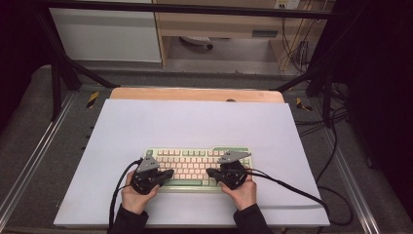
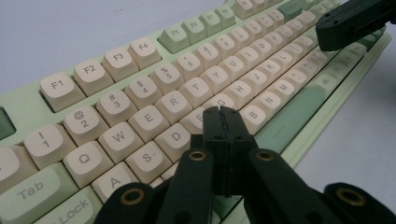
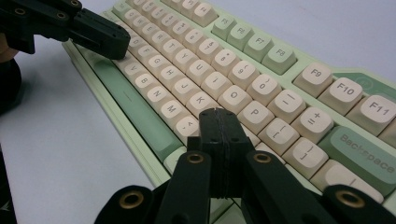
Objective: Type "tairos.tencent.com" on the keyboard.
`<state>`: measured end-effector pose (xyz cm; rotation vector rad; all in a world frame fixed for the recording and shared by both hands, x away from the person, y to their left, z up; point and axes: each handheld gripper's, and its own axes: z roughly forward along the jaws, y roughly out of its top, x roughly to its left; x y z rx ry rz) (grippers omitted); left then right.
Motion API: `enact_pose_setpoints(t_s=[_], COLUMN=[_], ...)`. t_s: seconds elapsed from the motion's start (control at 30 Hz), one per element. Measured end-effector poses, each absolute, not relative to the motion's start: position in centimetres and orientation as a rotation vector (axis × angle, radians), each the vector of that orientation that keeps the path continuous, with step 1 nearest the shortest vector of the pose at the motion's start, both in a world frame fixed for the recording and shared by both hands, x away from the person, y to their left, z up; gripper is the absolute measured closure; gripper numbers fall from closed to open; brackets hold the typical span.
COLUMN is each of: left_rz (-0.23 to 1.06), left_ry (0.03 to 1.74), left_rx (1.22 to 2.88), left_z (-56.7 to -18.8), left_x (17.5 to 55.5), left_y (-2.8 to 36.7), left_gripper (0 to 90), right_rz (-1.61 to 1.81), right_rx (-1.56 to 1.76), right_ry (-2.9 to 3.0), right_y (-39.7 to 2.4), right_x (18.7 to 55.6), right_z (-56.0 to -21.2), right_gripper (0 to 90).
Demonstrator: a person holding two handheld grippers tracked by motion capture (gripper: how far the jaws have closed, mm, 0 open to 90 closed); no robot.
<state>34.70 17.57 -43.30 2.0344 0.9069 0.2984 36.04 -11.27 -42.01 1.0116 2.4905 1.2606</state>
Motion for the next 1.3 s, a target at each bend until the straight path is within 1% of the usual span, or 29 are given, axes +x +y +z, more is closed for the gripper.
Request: enact_pose_setpoints(t_s=[0.93, 1.3], left_rz=[0.298, 0.319], left_ry=[0.911, 0.902], left_rx=[2.044, 2.012], left_z=[-43.81, -42.83], left_x=[34.75, 34.51], left_y=[17.52, 18.04], left_gripper=[90.0, 90.0], right_rz=[1.264, 1.288], right_rx=[1.009, 1.015], right_ry=[2.491, 2.477], right_y=[-11.25, -11.28], right_x=[36.04, 36.2], right_z=[-42.05, -41.8], right_gripper=[90.0, 90.0])
